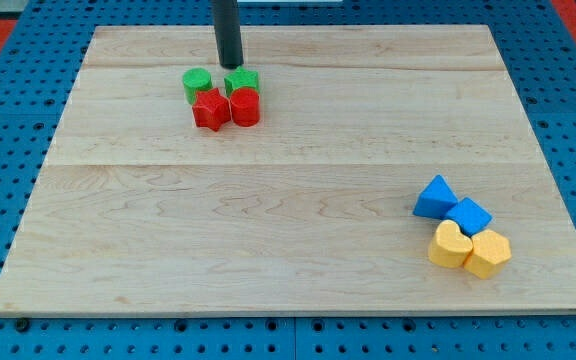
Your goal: Push the red circle down towards the group of blocks
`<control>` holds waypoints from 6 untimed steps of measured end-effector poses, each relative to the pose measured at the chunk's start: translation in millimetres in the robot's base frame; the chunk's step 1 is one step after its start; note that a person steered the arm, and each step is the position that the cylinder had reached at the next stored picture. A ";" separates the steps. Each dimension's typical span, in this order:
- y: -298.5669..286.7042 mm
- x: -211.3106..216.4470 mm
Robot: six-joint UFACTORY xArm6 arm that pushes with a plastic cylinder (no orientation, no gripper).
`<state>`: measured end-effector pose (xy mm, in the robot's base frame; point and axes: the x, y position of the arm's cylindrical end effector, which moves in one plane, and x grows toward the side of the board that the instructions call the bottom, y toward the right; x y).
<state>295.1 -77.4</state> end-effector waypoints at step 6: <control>84.4 212.0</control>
